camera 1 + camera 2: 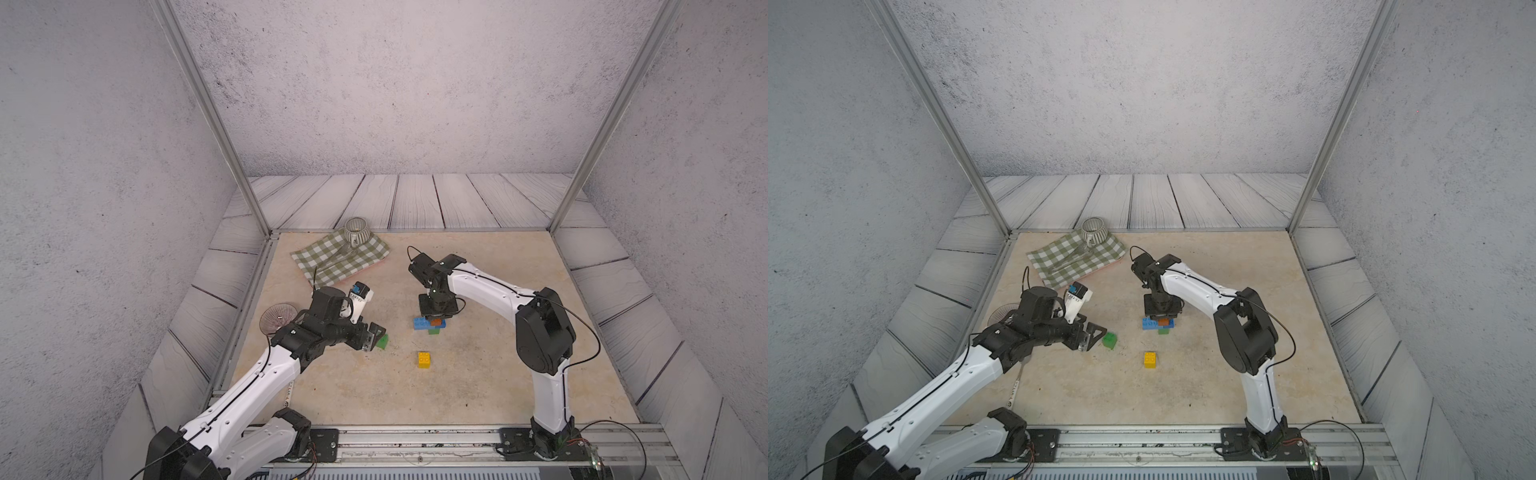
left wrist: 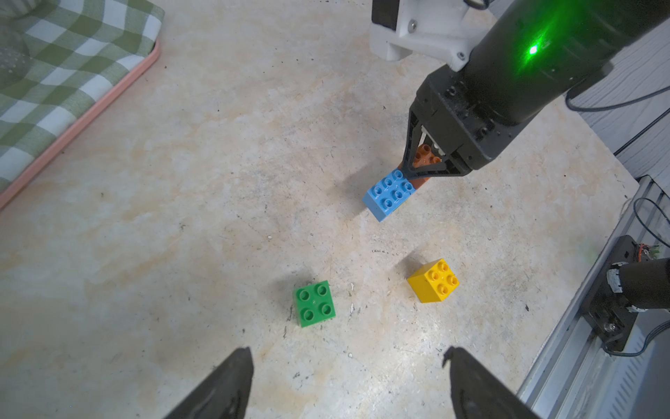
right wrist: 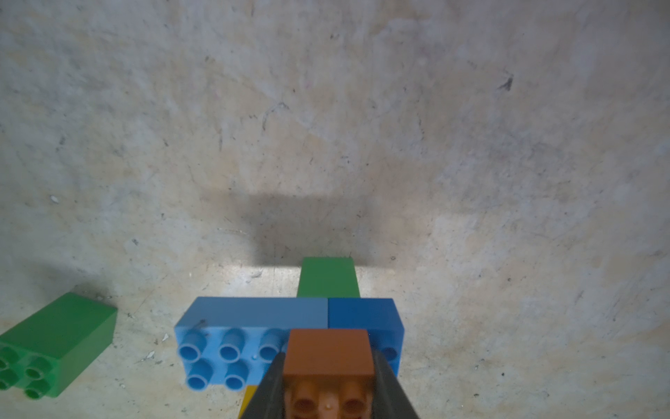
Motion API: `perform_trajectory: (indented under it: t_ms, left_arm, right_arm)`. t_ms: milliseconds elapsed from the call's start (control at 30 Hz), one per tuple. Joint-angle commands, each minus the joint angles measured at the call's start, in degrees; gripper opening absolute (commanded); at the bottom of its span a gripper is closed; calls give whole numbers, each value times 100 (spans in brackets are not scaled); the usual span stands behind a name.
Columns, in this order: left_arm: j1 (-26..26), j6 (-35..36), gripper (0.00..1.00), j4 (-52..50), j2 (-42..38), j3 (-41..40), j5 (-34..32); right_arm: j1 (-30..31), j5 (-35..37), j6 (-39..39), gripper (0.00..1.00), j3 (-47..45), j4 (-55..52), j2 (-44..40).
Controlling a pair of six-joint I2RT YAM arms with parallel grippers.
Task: Assemble the number 4 with lego
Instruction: Assemble the lego brick with the lego brick.
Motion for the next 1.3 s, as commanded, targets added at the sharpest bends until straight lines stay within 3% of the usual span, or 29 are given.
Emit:
perform_trajectory:
  t_ms: [0, 800, 1267]
  left_arm:
    - [45, 15, 87, 58, -100, 67, -27]
    - [45, -2, 87, 68, -208, 32, -70]
    - [41, -6, 87, 68, -244, 32, -109]
  right_arm:
    - [56, -185, 84, 21, -126, -310, 390]
    - [57, -53, 181, 45, 93, -377, 101]
    - [46, 88, 183, 52, 321, -518, -122]
